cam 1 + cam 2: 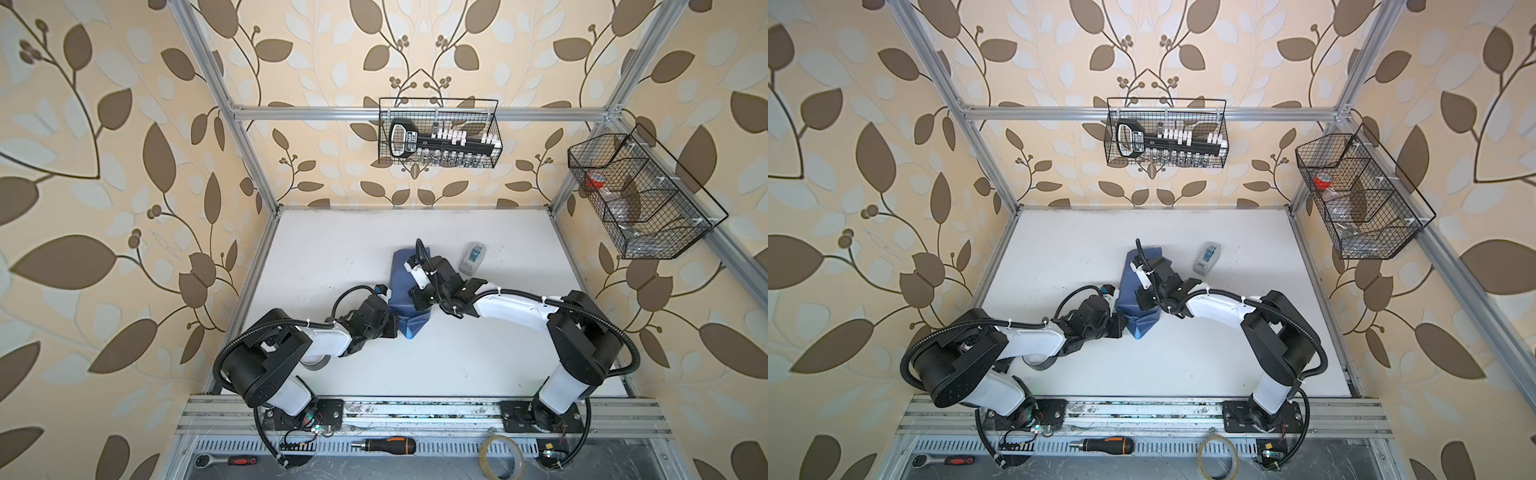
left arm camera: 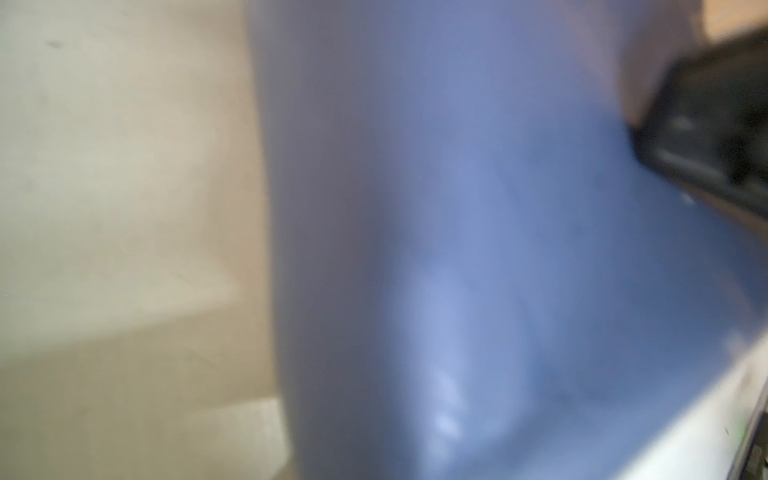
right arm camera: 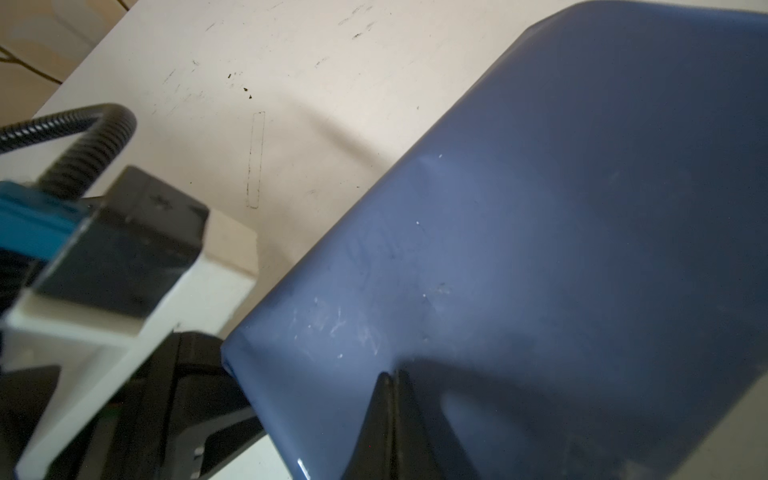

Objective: Wrap the gift box in paper
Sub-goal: 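Release the box and lift both grippers away from it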

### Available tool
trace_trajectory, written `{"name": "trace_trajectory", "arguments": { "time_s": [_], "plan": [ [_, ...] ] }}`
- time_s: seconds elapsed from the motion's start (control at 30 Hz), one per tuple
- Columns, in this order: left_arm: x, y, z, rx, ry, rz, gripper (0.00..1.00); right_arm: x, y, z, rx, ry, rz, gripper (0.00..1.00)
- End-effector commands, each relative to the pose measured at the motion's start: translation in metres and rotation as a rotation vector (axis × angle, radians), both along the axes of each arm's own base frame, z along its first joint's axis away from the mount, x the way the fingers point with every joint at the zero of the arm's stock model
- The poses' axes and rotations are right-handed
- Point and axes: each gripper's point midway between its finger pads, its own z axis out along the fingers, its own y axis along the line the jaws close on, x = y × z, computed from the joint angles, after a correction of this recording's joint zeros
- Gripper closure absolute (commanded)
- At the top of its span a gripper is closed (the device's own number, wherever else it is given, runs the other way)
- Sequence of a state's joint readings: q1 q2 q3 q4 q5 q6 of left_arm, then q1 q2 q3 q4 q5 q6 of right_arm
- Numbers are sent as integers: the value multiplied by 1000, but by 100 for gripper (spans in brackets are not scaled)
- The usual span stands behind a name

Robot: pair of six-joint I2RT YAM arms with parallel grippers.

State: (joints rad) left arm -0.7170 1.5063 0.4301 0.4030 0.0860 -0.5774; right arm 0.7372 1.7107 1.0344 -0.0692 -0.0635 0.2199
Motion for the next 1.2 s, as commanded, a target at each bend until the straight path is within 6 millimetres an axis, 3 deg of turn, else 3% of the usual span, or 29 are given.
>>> {"name": "trace_trajectory", "arguments": {
  "time_s": [0.0,0.2,0.37,0.53,0.6,0.7,0.77,0.83,0.97,1.07,1.17],
  "plan": [
    [-29,8,-22,67,54,-31,97,-18,-12,-39,-95,112,21,97],
    [-58,7,-29,89,78,-65,97,-17,-12,-39,-91,111,19,97],
    [-59,-1,3,14,28,-91,93,-13,-6,-29,-75,96,29,95],
    [-39,12,47,-1,-63,-54,79,-5,7,9,-28,41,50,84],
    [-27,24,67,-2,-113,-15,67,-5,12,38,-8,-12,61,79],
    [-11,43,92,-17,-152,49,55,-11,3,72,0,-92,44,71],
    [-3,51,104,-28,-158,77,49,-19,-10,80,5,-113,13,66],
    [1,54,113,-10,-169,84,45,-34,-23,76,3,-105,-25,64],
    [3,56,122,32,-173,72,38,-75,-48,41,-31,-56,-118,60],
    [11,57,129,63,-200,78,30,-102,-39,15,36,10,-134,58],
    [25,53,153,104,-283,55,24,-111,-24,1,82,19,-161,57]
  ]
}}
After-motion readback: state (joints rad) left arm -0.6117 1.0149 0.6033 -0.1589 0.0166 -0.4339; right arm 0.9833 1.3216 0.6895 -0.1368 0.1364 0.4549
